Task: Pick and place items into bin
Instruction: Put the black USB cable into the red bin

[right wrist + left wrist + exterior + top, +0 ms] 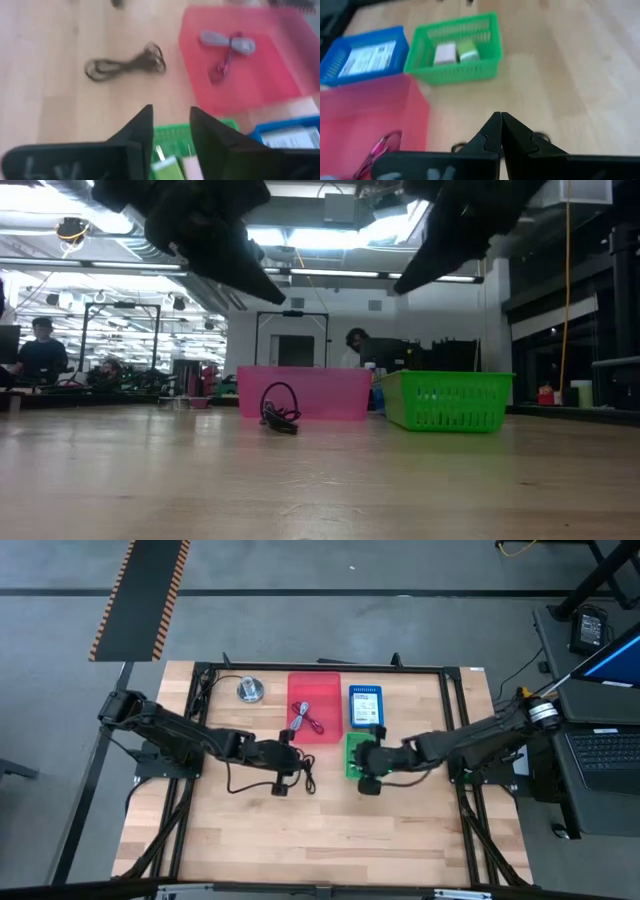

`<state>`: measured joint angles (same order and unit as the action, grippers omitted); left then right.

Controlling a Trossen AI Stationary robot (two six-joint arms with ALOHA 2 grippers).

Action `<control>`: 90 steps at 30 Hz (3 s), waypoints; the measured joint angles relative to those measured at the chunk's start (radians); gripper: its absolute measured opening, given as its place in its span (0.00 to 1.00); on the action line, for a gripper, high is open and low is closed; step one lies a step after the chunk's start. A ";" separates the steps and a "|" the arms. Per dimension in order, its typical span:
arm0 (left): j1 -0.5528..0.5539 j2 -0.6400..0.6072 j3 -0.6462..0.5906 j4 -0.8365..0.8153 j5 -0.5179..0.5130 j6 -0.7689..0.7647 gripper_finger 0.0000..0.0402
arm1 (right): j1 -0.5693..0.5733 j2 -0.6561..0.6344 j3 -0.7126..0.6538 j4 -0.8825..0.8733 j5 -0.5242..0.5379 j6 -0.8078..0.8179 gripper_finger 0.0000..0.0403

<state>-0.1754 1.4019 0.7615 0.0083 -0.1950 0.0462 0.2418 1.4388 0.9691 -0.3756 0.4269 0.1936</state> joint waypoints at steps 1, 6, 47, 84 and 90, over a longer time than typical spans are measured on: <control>0.000 0.009 0.024 -0.047 -0.009 -0.006 0.00 | 0.009 -0.017 -0.025 0.043 0.006 -0.011 0.24; 0.000 0.101 0.156 -0.225 -0.015 -0.007 0.00 | 0.040 -0.103 -0.162 0.215 0.012 -0.020 0.09; -0.039 0.507 0.480 -0.591 -0.095 0.440 0.47 | 0.070 -0.187 -0.399 0.508 0.006 0.012 0.06; 0.026 0.559 0.481 -0.632 0.079 0.412 0.08 | 0.070 -0.187 -0.399 0.505 0.007 0.007 0.06; 0.016 0.500 0.473 -0.640 0.127 0.409 0.08 | 0.070 -0.185 -0.401 0.507 0.007 0.008 0.06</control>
<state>-0.1595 1.9023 1.2346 -0.6314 -0.0676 0.4549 0.3122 1.2540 0.5680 0.1318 0.4343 0.2012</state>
